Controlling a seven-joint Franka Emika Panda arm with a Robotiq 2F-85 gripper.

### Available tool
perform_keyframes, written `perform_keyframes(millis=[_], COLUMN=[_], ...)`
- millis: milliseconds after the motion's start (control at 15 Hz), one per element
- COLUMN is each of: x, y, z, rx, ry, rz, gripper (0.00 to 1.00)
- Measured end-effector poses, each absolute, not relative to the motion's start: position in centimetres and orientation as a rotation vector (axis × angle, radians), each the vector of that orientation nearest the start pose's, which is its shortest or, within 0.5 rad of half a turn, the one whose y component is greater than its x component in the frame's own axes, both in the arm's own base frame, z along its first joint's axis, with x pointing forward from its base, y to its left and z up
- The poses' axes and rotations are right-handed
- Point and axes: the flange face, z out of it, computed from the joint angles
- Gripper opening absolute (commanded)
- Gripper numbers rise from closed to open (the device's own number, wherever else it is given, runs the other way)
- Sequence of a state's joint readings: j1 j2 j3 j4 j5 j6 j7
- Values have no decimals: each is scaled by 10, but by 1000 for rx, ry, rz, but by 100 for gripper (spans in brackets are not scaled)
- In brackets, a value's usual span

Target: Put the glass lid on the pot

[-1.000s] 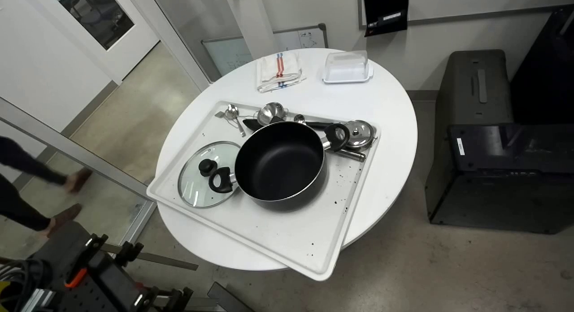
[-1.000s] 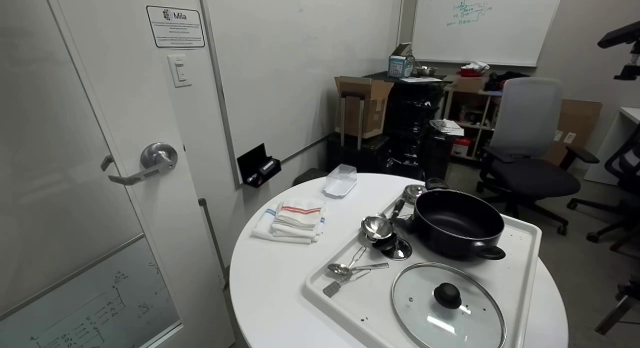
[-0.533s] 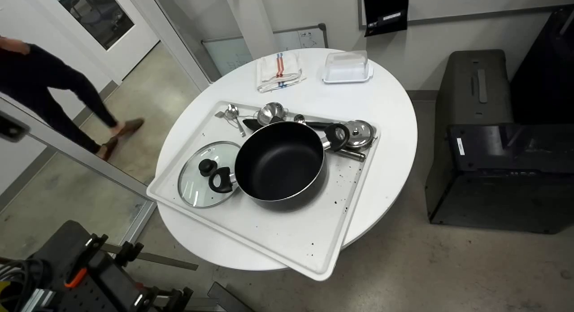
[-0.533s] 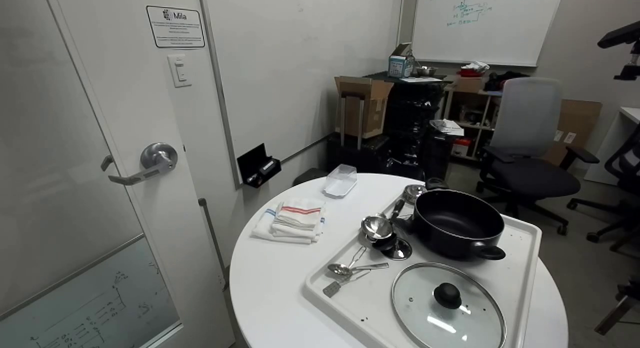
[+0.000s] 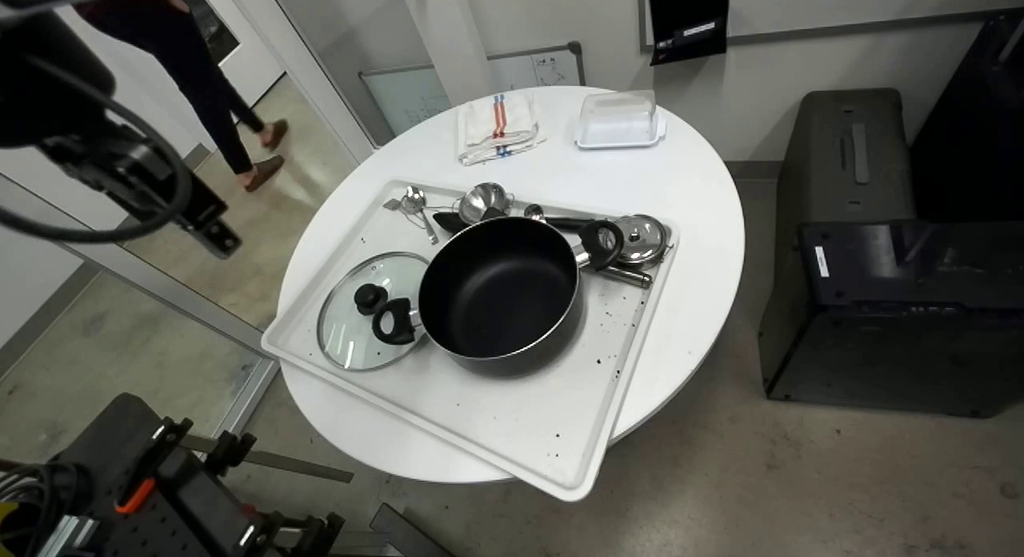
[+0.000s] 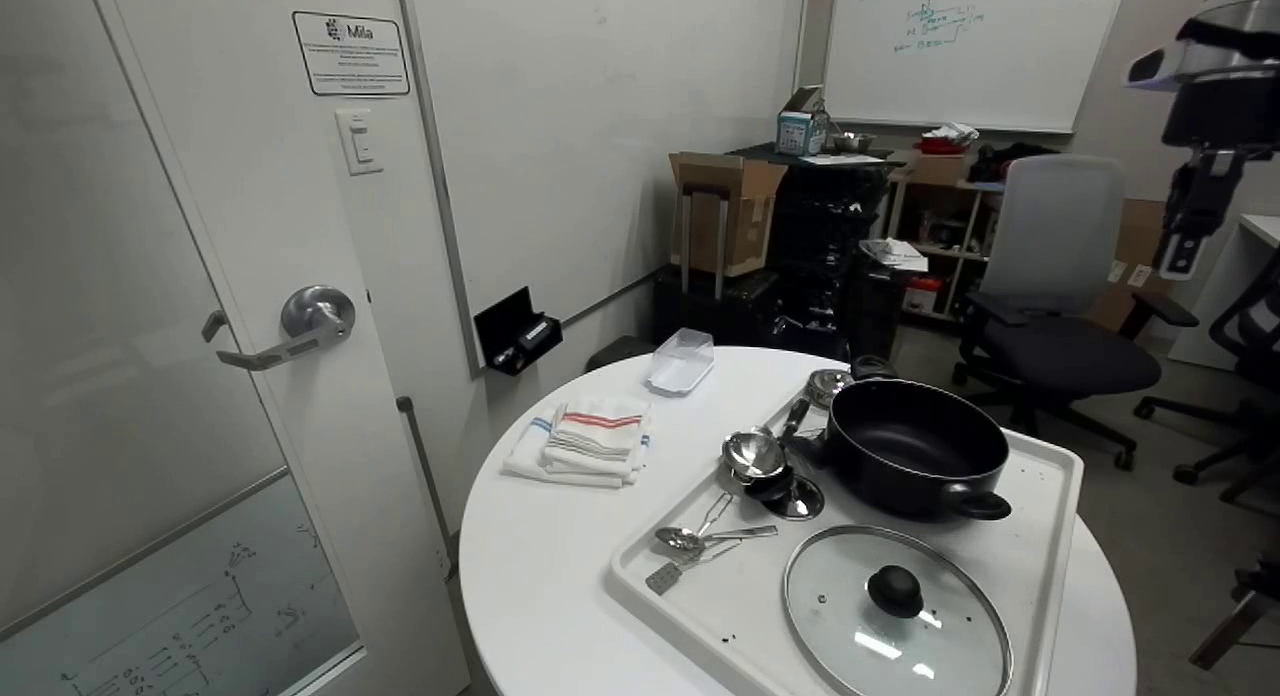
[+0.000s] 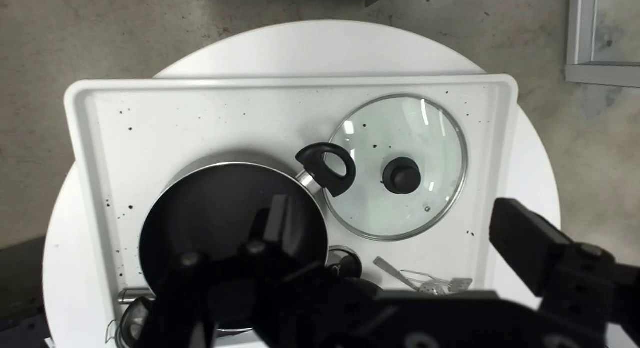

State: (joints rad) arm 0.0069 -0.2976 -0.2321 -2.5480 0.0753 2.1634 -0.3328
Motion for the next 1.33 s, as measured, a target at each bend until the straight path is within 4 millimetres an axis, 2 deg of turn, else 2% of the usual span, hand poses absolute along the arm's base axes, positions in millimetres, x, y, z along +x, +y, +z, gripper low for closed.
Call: perform_keyframes(millis=[533,800,1067,1333], x=[499,537,564,565], y=[-58,-52,-49,-49], z=[293,269,253,248], rx=[-3062,-3067,-3063,-3061], ry=[-245,-267,-280,-282], rz=[144,164,164,174], gripper=[100,100,100,100])
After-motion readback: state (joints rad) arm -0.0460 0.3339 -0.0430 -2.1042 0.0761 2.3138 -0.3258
